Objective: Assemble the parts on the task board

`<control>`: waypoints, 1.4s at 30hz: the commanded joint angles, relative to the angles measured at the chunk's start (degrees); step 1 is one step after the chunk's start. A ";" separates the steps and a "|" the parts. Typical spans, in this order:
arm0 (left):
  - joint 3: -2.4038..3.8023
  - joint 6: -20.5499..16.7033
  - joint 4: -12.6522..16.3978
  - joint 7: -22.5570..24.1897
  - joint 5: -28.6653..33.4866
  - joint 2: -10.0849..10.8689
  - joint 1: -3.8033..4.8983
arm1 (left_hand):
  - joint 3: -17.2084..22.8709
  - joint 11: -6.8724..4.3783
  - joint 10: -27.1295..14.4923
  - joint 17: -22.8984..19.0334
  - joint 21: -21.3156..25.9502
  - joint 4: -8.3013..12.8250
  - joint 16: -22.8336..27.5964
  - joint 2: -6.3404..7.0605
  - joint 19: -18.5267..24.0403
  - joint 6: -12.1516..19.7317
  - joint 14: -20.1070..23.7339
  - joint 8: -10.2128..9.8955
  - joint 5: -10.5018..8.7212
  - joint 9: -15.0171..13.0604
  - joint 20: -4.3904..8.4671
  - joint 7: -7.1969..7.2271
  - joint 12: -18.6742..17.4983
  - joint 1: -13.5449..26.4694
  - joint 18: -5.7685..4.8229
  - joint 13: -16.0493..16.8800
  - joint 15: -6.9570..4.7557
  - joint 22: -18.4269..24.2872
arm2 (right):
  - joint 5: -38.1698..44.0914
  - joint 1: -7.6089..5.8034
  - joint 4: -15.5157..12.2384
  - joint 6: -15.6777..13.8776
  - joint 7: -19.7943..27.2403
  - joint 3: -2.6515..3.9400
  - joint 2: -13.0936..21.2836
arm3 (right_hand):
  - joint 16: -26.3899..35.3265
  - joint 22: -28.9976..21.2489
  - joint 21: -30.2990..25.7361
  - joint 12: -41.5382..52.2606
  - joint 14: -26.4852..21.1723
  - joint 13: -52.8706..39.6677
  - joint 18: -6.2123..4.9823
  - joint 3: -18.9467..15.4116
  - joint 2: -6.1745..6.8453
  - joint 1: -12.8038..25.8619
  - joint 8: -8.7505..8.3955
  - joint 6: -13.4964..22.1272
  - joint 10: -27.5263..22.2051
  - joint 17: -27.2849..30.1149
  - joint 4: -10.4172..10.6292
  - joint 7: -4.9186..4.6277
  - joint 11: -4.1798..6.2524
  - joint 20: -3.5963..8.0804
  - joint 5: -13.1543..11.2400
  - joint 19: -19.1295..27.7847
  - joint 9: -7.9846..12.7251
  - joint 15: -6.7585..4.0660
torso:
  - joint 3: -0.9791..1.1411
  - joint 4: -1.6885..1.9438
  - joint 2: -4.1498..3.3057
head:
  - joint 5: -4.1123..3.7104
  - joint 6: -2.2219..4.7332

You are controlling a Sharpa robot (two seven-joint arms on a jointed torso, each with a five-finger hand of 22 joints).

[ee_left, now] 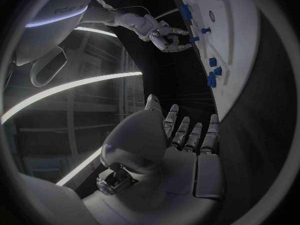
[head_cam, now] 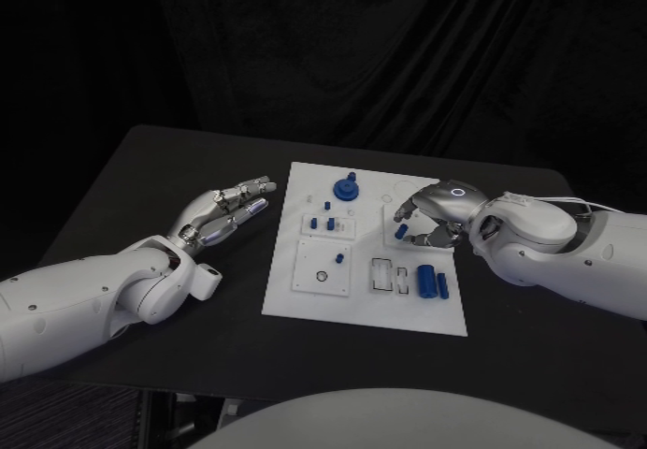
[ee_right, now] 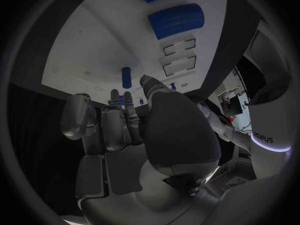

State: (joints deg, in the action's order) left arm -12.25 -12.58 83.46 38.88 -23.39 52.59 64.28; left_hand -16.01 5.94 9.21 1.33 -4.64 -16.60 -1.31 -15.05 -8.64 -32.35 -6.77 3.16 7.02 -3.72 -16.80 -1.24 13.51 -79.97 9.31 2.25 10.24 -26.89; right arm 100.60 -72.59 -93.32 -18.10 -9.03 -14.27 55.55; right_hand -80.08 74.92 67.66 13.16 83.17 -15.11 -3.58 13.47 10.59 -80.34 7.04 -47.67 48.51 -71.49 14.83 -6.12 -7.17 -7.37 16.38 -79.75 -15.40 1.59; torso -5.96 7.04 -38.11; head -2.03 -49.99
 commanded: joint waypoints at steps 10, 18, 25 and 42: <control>0.05 0.51 -0.10 6.66 0.21 -0.21 -0.19 | 0.00 0.05 -0.25 0.07 -0.19 0.02 -0.21 -0.35 -0.57 0.01 -0.15 0.01 -0.09 -0.09 0.01 -0.51 0.09 -0.39 0.45 0.03 0.31 0.13 | 0.03 0.73 2.76 -0.01 1.10 0.05 -2.23 | -0.33 9.09 0.53 2.41 0.08 -1.33 -0.97 1.48 -0.84 -2.37 0.84 -1.10 0.14 -0.31 -1.53 -0.10 0.54 -0.06 0.01 -0.34 -1.38 -0.21 | -0.16 0.13 0.06 | -0.16 -0.01; 0.05 0.61 -0.16 6.60 0.21 -0.14 -0.27 | 0.00 0.07 -0.29 0.07 -0.18 0.02 -0.21 -0.39 -0.55 0.07 -0.15 -0.01 -0.09 -0.09 0.01 -0.52 0.06 -0.46 0.42 0.03 0.33 0.25 | 0.03 1.50 4.59 0.44 1.75 0.06 -2.97 | -0.33 9.12 0.63 3.34 0.09 -1.79 -0.95 2.15 -1.15 -2.92 1.26 -1.82 0.32 -0.30 -2.56 -0.37 0.72 0.09 0.00 -0.40 -2.07 -0.32 | -0.10 0.15 0.02 | -0.22 -0.01; 0.05 0.71 -0.22 6.58 0.21 -0.25 -0.42 | 0.00 0.07 -0.29 0.07 -0.18 0.02 -0.21 -0.39 -0.55 0.07 -0.15 -0.01 -0.09 -0.09 0.01 -0.52 0.06 -0.47 0.42 0.03 0.33 0.25 | 0.03 1.77 5.59 0.10 2.31 0.07 -3.57 | -0.51 9.24 1.11 4.95 0.29 -2.50 -0.87 3.29 -1.68 -3.19 2.93 -3.50 1.14 -0.55 -4.42 -0.35 1.05 0.34 -0.05 -0.67 -4.38 -0.62 | -0.01 0.01 -0.03 | -0.23 -0.01; 0.06 0.75 -0.16 6.48 0.21 -0.16 -0.63 | 0.00 0.12 -0.30 0.07 -0.20 0.02 -0.21 -0.43 -0.59 0.14 -0.15 -0.03 -0.09 -0.08 0.00 -0.53 0.09 -0.56 0.37 0.03 0.37 0.22 | 0.03 1.85 5.91 -0.68 2.79 0.08 -3.91 | -0.93 9.55 2.38 6.57 0.89 -3.04 -0.62 4.73 -1.93 -1.88 5.58 -3.30 3.74 -1.28 -5.79 -0.35 1.78 0.78 -0.09 -1.38 -8.15 -1.03 | -0.07 0.05 0.08 | -0.09 -0.01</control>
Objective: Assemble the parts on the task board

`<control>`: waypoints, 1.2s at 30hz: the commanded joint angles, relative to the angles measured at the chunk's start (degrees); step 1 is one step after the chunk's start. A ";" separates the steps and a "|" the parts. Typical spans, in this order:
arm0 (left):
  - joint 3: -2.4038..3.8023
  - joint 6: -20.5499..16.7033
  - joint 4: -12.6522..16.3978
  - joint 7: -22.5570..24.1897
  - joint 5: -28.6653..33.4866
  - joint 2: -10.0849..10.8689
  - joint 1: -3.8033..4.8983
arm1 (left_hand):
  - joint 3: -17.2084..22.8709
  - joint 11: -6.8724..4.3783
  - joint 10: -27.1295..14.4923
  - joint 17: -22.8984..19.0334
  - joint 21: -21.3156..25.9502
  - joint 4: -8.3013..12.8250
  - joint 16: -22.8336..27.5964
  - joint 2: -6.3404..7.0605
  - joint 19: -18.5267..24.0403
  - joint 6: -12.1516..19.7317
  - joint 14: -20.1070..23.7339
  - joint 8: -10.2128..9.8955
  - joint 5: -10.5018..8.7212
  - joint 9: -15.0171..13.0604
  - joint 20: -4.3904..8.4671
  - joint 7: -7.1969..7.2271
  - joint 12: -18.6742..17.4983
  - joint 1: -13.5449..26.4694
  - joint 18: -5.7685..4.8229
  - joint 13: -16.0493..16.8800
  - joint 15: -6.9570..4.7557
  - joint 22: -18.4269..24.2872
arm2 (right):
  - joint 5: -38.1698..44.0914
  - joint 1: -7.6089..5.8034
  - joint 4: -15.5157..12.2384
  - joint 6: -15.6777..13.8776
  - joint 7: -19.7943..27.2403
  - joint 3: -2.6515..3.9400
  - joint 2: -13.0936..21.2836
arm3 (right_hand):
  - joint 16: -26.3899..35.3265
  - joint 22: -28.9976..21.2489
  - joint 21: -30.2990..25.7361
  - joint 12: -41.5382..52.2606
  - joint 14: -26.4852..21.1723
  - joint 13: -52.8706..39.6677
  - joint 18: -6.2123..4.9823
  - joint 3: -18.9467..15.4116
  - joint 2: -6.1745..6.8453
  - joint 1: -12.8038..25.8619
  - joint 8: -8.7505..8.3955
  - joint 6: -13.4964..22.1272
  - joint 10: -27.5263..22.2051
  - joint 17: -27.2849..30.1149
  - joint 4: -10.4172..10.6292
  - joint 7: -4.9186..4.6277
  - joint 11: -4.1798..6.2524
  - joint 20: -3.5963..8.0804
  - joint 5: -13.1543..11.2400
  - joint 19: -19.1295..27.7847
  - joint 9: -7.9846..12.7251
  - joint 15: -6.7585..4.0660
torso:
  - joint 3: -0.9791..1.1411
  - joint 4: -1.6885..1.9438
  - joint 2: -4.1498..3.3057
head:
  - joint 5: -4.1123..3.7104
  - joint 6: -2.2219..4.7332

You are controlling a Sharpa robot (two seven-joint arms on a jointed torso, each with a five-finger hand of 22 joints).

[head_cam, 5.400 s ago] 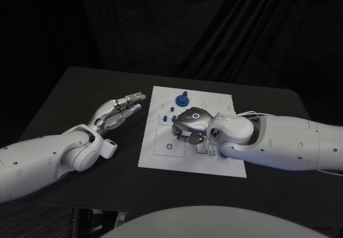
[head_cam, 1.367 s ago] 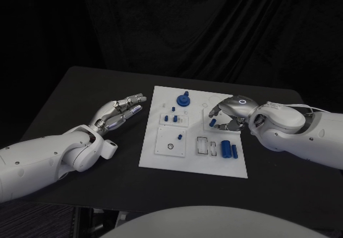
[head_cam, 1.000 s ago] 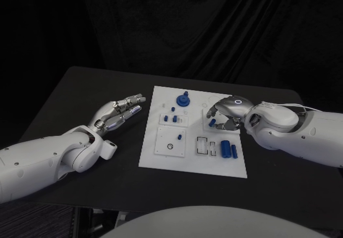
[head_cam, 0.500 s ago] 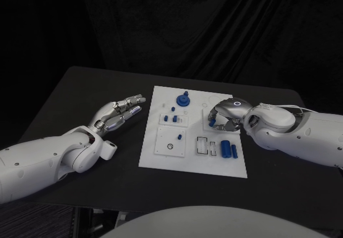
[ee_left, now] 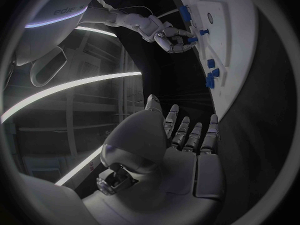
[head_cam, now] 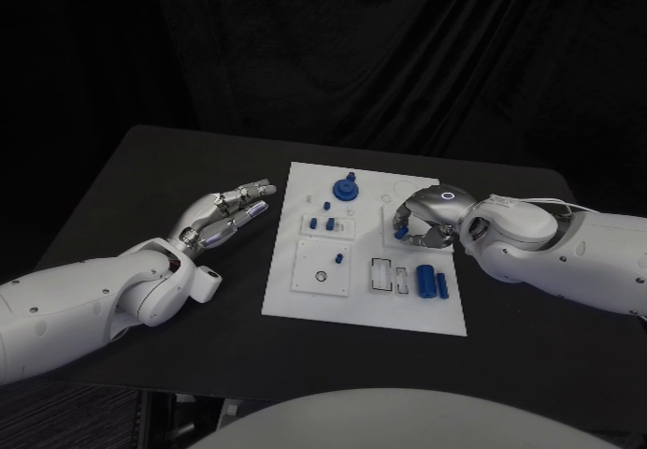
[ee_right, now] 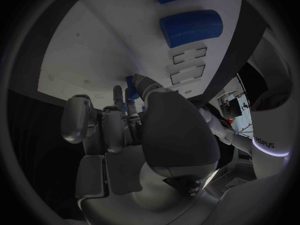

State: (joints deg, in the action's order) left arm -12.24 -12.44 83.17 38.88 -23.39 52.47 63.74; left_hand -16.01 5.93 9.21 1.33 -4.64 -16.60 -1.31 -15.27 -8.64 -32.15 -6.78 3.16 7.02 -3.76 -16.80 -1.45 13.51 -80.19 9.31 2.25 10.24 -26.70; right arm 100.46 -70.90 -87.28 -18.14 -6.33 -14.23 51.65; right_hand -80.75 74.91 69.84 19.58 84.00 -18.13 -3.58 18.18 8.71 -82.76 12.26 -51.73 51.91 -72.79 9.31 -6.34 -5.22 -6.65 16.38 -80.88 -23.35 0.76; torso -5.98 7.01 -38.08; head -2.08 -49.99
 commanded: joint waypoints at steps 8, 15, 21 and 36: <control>0.05 0.69 0.14 6.33 0.21 0.00 -0.12 | 0.00 0.13 -0.30 0.07 -0.19 0.03 -0.21 -0.21 -0.58 -0.20 -0.14 -0.02 -0.09 -0.06 0.00 -0.33 0.11 -0.38 0.36 0.03 0.39 0.09 | 0.17 0.16 -0.16 -0.48 -0.24 0.03 -0.24 | -0.27 9.54 0.13 0.12 0.10 -0.01 -0.62 0.01 0.14 1.44 0.47 1.31 0.33 0.00 0.07 -0.30 -0.21 -0.03 -0.09 -0.23 -0.68 -0.05 | -0.11 0.06 0.03 | -0.08 -0.01; 0.05 0.81 0.19 6.10 0.21 0.03 -0.14 | -0.05 -0.60 -0.36 0.06 -0.23 0.03 -0.20 -0.35 -0.64 -1.56 -0.13 0.19 -0.10 -0.30 0.00 -1.76 0.20 -0.89 0.11 0.03 0.46 0.34 | 0.17 0.16 -0.06 -0.86 -0.68 0.04 -0.40 | -0.48 9.69 0.69 0.65 0.33 -0.13 -0.53 0.79 -0.30 1.32 1.20 0.90 1.87 -0.36 -0.15 -0.35 0.10 -0.04 -0.05 -0.53 -1.55 -0.12 | -0.08 0.07 -0.02 | -0.07 -0.01; 0.05 0.79 0.28 6.06 0.21 0.13 -0.16 | -0.05 -0.60 -0.36 0.06 -0.23 0.03 -0.20 -0.35 -0.64 -1.56 -0.13 0.19 -0.10 -0.30 0.00 -1.76 0.20 -0.89 0.11 0.03 0.46 0.34 | 0.17 0.16 -0.14 -1.97 -0.67 0.05 -0.45 | -0.90 10.04 2.00 1.16 0.77 -0.03 -0.30 2.55 -1.16 0.04 3.08 -1.69 5.23 -1.08 -1.32 -0.28 0.87 0.31 -0.06 -1.19 -3.07 -0.62 | -0.08 0.03 -0.03 | 0.06 -0.01; 0.05 0.48 0.62 6.00 0.21 0.59 -0.17 | -0.07 -0.71 -0.32 0.06 -0.25 0.05 -0.20 -0.37 -0.67 -1.77 -0.10 0.22 -0.10 -0.34 0.01 -1.92 0.28 -1.01 0.06 0.04 0.44 0.37 | 0.17 -1.36 -4.14 -5.19 -1.04 0.12 1.69 | -1.04 10.33 3.15 0.62 1.11 0.41 -0.09 4.37 -1.70 -1.49 4.15 -4.12 9.64 -1.44 -3.39 -0.46 1.99 1.31 -0.13 -1.73 -4.34 -1.63 | -0.13 0.08 -0.03 | 0.51 -0.01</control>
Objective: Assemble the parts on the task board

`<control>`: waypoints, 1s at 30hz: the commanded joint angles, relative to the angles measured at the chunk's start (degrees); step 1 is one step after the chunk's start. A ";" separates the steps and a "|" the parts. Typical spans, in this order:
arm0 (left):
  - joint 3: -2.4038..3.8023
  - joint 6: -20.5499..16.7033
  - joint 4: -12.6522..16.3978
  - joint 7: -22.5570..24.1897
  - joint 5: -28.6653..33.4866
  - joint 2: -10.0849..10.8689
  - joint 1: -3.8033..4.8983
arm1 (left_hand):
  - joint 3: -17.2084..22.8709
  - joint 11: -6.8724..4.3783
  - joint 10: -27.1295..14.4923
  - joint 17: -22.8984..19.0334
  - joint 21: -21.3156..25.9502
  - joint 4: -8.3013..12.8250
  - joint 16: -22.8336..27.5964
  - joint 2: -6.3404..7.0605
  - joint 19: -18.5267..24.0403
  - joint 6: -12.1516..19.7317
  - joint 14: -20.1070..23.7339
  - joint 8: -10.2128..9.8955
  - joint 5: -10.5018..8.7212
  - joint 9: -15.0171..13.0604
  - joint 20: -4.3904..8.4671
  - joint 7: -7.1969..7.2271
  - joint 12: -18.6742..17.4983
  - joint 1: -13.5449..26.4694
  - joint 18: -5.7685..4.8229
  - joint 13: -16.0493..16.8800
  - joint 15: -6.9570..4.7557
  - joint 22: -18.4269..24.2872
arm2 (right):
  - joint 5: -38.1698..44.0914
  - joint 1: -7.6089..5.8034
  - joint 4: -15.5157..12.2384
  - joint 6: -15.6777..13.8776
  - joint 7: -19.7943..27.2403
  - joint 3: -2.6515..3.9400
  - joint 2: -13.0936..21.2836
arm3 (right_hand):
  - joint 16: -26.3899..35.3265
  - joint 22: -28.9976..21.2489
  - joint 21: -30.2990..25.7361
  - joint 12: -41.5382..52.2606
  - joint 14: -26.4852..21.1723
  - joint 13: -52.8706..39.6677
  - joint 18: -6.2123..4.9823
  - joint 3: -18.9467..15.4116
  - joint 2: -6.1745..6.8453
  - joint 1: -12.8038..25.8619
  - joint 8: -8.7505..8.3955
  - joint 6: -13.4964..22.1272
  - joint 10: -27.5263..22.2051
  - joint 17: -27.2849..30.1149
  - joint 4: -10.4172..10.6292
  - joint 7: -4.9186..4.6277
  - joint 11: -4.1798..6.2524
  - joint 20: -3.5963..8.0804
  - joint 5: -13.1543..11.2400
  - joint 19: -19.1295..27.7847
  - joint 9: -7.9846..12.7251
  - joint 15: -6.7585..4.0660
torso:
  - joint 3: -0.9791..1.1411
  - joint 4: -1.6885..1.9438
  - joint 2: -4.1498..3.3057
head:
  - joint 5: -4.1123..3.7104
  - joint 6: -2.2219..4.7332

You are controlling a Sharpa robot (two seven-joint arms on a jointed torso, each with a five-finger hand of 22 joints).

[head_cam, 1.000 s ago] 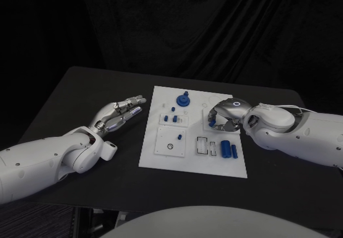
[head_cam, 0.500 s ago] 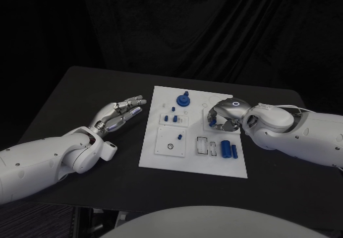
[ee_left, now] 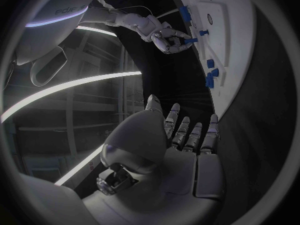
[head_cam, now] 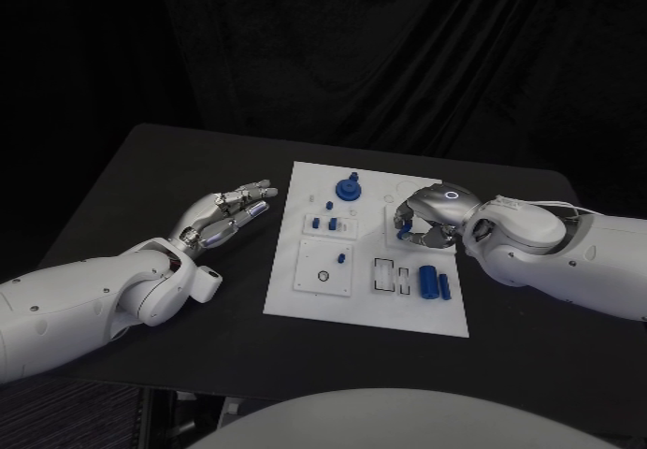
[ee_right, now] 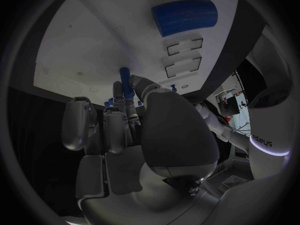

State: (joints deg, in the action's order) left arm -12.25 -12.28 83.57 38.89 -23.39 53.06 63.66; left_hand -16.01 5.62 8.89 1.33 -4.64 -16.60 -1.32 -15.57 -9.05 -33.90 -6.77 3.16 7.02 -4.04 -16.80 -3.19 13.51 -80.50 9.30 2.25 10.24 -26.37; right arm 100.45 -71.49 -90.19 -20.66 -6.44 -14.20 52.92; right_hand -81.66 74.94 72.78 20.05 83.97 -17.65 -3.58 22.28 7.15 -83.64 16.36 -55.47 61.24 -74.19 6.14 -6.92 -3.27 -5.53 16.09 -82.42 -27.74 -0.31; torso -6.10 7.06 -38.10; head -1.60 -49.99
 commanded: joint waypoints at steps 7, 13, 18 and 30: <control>0.06 -0.09 0.26 6.37 0.20 0.03 -0.09 | -0.50 0.87 -0.08 -0.03 -0.28 0.00 -0.08 -0.06 -0.20 5.55 0.35 -0.50 -0.09 0.72 0.17 2.54 0.46 -1.03 0.02 0.04 0.03 0.62 | 0.19 -3.66 -7.48 -2.90 -1.64 0.10 2.43 | -0.13 10.30 0.26 -0.26 1.18 0.11 -0.06 0.44 0.00 -0.61 -0.22 -0.29 0.41 -0.08 -0.37 -0.02 -0.08 0.21 0.18 -0.20 0.09 -0.50 | -0.08 0.07 0.15 | 0.00 -0.01; 0.06 -0.65 0.27 7.11 0.20 -0.05 -0.09 | -0.79 1.06 -0.58 -0.35 0.15 0.04 0.34 -0.04 0.85 16.66 2.23 -1.30 -0.09 2.08 0.76 4.89 0.30 -1.47 0.90 -0.01 -1.37 2.52 | 2.08 -4.40 -12.42 -2.88 -1.94 0.09 2.21 | -0.30 10.31 0.32 -0.68 1.32 0.29 -0.05 0.60 0.35 -0.71 -0.50 -0.39 0.71 -0.39 -0.74 -0.08 -0.12 0.21 0.15 -0.24 0.12 -0.46 | -0.02 0.03 0.20 | -0.07 -0.01; 0.06 -0.98 0.28 7.70 0.20 -0.17 -0.09 | -0.96 0.75 -1.72 -0.85 1.39 0.02 0.87 -0.01 3.14 21.43 5.04 -1.64 -0.10 2.48 2.43 6.78 -0.57 -1.73 1.07 -0.15 -3.67 6.32 | 3.13 -3.99 -14.80 -1.93 -1.77 0.07 -0.46 | -0.37 10.33 0.46 -1.04 1.40 0.43 -0.02 0.72 0.62 -0.56 -0.94 -0.19 0.92 -0.51 -0.85 -0.16 -0.17 0.20 0.16 -0.30 0.26 -0.43 | -0.03 -0.03 0.25 | 0.21 -0.01; 0.06 -0.82 0.19 7.76 0.20 -0.57 -0.09 | -0.99 0.62 -2.17 -0.92 1.52 -0.01 0.93 -0.13 3.38 20.72 5.36 -1.50 -0.09 2.37 2.39 6.14 -0.90 -1.70 0.99 -0.19 -3.72 6.72 | 6.69 -2.12 -12.02 2.34 -1.10 0.08 -8.48 | -0.33 10.28 0.34 -2.19 1.44 0.83 -0.05 1.21 1.12 -0.24 -2.34 0.48 0.98 -0.46 -1.14 -0.45 -0.44 0.09 0.17 -0.25 0.76 -0.25 | 0.04 0.02 0.05 | 0.22 -0.01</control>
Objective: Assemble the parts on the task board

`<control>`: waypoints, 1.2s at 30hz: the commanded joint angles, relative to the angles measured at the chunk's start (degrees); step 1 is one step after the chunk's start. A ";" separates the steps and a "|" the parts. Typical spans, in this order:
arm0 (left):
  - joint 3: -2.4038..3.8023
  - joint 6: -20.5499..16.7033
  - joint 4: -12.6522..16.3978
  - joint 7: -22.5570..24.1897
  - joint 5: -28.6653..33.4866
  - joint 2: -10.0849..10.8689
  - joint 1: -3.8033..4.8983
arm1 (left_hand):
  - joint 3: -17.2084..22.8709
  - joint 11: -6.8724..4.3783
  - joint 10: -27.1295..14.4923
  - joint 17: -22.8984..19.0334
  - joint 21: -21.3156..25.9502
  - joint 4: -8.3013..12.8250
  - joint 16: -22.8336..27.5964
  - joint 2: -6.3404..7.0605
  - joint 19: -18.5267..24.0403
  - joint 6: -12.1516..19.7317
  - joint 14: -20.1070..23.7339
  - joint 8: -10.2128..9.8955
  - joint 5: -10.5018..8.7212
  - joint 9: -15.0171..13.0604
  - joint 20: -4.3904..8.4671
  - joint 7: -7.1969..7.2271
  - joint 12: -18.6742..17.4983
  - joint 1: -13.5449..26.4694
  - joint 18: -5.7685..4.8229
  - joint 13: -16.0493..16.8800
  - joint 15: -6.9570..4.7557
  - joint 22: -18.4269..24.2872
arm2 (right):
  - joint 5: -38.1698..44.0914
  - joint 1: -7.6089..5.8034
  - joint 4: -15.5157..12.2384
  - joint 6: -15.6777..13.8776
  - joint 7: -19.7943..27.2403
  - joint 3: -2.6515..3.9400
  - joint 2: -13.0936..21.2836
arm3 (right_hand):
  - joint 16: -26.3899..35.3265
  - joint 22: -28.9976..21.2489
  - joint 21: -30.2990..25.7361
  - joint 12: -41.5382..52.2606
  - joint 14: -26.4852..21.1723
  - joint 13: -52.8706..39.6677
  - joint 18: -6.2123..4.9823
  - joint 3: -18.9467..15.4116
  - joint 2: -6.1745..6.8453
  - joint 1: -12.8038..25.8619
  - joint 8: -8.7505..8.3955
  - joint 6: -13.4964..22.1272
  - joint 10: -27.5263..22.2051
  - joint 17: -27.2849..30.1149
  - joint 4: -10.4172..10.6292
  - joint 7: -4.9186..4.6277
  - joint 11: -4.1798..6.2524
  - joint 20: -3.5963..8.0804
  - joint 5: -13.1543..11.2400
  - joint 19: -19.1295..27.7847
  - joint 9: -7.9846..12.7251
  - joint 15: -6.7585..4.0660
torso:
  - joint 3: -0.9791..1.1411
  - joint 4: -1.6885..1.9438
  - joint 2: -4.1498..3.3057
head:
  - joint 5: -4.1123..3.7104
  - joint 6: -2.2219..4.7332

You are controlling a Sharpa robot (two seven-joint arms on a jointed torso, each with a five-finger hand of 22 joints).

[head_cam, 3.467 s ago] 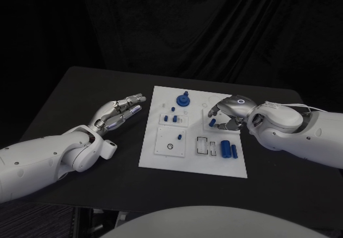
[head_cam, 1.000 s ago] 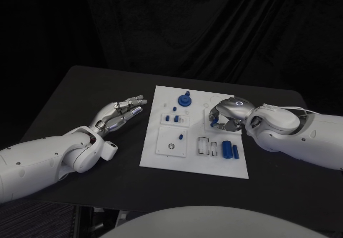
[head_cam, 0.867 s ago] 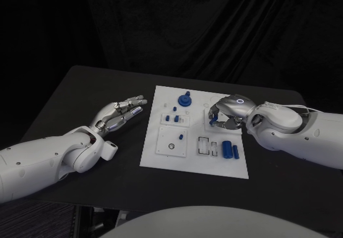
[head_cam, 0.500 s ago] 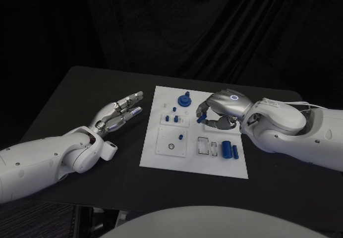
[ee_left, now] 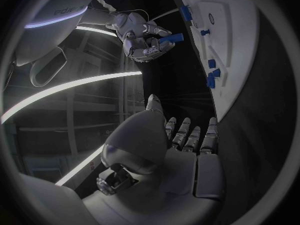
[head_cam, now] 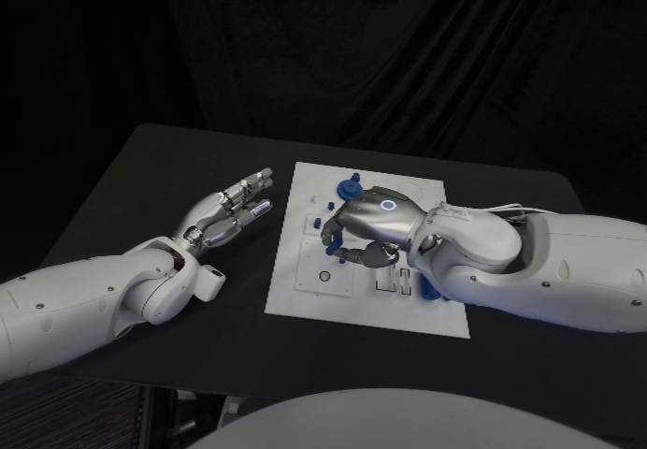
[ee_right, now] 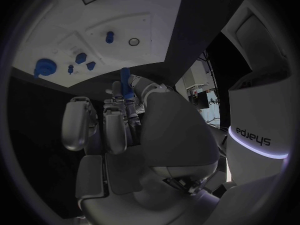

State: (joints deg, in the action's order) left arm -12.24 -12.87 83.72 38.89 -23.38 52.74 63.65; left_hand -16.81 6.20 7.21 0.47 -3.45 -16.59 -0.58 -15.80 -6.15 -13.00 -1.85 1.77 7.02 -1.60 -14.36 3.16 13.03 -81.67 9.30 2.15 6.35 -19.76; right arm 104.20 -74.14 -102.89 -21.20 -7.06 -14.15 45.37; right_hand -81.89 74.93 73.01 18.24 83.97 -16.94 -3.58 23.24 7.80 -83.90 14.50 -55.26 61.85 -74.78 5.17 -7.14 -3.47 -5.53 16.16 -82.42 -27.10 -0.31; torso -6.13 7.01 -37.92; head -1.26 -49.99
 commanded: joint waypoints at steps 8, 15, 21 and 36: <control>0.05 0.20 -0.40 7.63 0.19 -0.86 -0.10 | -0.17 -0.07 -0.76 -0.06 0.37 -0.01 0.20 -0.01 0.54 -0.92 0.48 0.00 -0.09 -0.17 -0.33 -0.58 -0.61 -0.52 0.93 -0.12 0.36 0.24 | 5.53 2.25 3.11 6.60 -0.10 0.03 -4.62 | -0.04 10.28 0.07 -0.50 1.42 0.16 -0.06 0.35 0.49 0.05 -0.71 0.35 0.47 0.23 -0.24 -0.28 -0.26 0.06 0.09 -0.22 0.21 -0.21 | -0.05 0.34 0.04 | -0.21 -0.01; 0.05 0.33 -0.51 7.60 0.19 -0.95 -0.13 | -0.16 -0.08 -0.83 -0.07 0.38 -0.01 0.20 -0.06 0.58 -1.18 0.49 0.05 -0.09 -0.20 -0.40 -0.70 -0.65 -0.52 0.92 -0.13 0.40 0.33 | 6.08 3.24 4.05 8.75 -0.12 0.02 -5.50 | -0.01 10.28 0.07 -0.55 1.39 0.16 -0.06 0.46 0.48 0.00 -0.88 0.32 0.69 0.27 -0.38 -0.28 -0.23 0.04 0.09 -0.21 0.27 -0.21 | -0.18 0.36 -0.05 | -0.12 -0.01; 0.05 0.52 -0.55 7.51 0.19 -0.98 -0.16 | -0.14 -0.08 -0.88 -0.06 0.39 -0.01 0.19 -0.12 0.60 -1.42 0.48 0.09 -0.09 -0.23 -0.48 -0.81 -0.66 -0.51 0.91 -0.12 0.45 0.35 | 6.19 3.81 4.47 9.47 -0.32 0.02 -5.36 | -0.05 10.34 0.28 -0.54 1.42 0.11 -0.03 0.57 0.41 -0.03 -0.97 -0.01 1.13 0.17 -0.54 -0.22 -0.14 0.04 0.06 -0.29 0.29 -0.26 | -0.16 0.41 -0.15 | -0.27 -0.01; 0.05 0.85 -0.55 7.29 0.19 -1.04 -0.25 | -0.09 -0.06 -0.94 0.00 0.40 0.02 0.13 -0.21 0.63 -1.69 0.28 0.12 -0.09 -0.25 -0.61 -1.00 -0.63 -0.57 0.92 -0.11 0.75 0.38 | 10.44 4.31 5.14 8.04 -0.59 0.01 -5.51 | -0.09 10.38 0.45 -0.59 1.44 0.09 0.00 0.63 0.43 -0.07 -1.11 -0.12 1.31 0.09 -0.71 -0.20 -0.10 0.05 0.05 -0.34 0.34 -0.30 | 0.02 0.05 0.01 | 0.17 -0.01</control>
State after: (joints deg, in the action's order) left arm -12.25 -12.67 83.08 38.89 -23.38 51.82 63.52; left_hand -16.80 6.15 6.76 0.47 -3.23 -16.59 -0.59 -15.80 -5.66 -14.45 -1.44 1.77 7.02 -1.77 -14.85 2.14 12.58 -81.67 9.30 2.11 6.75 -19.41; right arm 112.04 -70.02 -97.82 -12.67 -6.94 -14.15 39.93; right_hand -81.88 74.91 73.22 17.56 83.96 -16.79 -3.58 23.70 8.10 -83.60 13.64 -55.05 62.66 -74.68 4.71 -7.34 -3.48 -5.53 16.13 -82.42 -26.82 -0.31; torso -6.14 7.12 -37.95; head -1.14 -49.99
